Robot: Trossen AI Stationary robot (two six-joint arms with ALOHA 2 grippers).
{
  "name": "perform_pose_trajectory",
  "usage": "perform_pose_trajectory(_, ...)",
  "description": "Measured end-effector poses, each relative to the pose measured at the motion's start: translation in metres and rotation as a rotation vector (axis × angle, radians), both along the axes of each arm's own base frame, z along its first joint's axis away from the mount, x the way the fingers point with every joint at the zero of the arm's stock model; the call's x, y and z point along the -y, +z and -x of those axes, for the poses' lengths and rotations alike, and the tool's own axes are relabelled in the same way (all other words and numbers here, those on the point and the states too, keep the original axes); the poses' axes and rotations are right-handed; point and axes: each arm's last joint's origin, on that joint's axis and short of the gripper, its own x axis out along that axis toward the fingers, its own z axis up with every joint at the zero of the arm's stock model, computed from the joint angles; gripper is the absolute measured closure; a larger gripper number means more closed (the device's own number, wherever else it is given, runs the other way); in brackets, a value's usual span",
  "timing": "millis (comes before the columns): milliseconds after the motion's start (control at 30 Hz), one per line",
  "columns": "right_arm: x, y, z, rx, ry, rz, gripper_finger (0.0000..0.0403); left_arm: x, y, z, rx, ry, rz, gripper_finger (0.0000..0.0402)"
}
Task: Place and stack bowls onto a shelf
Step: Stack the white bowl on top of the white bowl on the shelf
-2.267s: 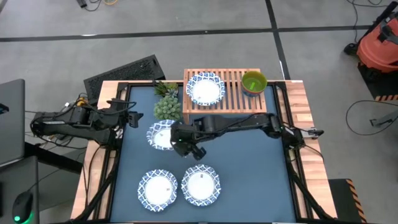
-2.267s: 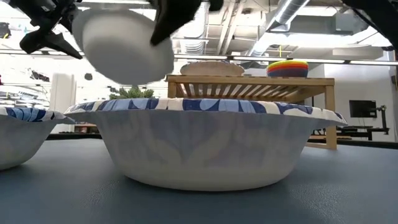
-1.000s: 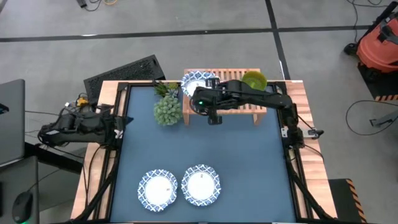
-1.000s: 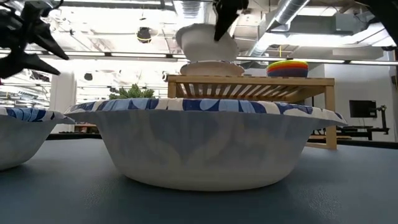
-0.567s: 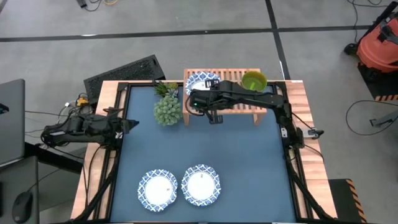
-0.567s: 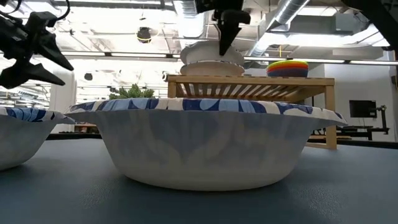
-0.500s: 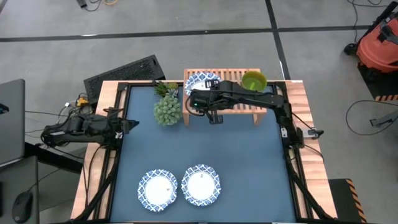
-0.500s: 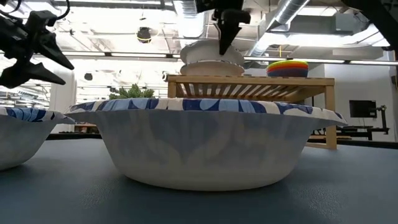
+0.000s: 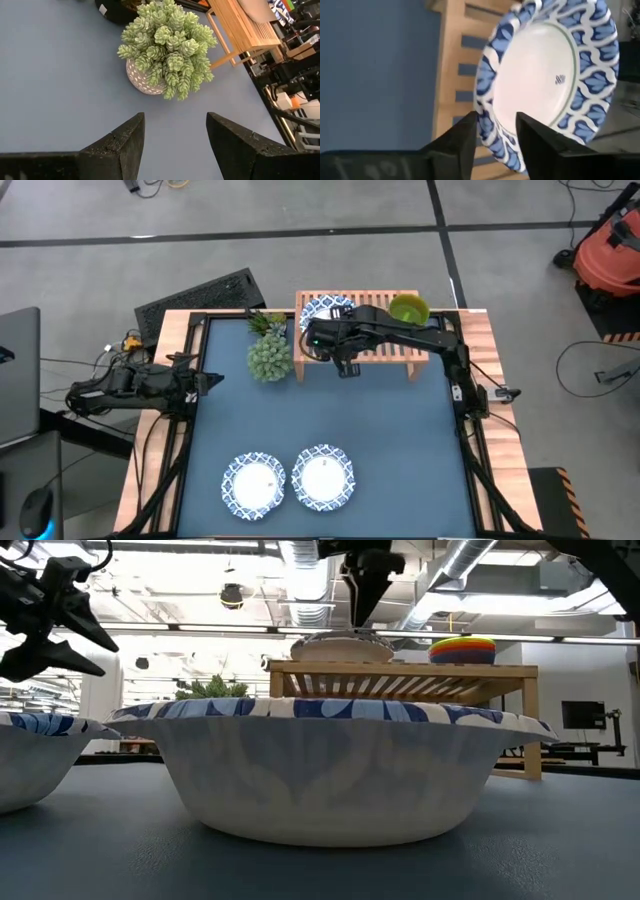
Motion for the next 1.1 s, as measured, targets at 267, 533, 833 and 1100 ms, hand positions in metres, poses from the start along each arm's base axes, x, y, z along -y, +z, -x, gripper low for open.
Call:
perform_pose_trajectory(267,-0.008,0.019,0.013,0.072,0.008,-0.066,0.0169,0.0,0.0,0.0,-0.003,0.001,0.0,0.0205)
perform_pose_trajectory(533,-0.054,0.037,0.025,0.198,-0.002,-0.452,0.017,0.0,0.0,0.0,-0.008,0.002,-0.005,0.0205)
perform_pose_trajectory(833,-0.127,0.021,0.02,0.144,0.155,-0.533,0.0172,-0.001,-0.003,-0.002,-0.014,0.015,-0.037,0.0205)
perform_pose_trajectory(1100,-0.14,-0.015,0.002,0.155,0.179,-0.535,0.0172,0.002,-0.047,-0.026,-0.057,-0.052,-0.001,0.0205)
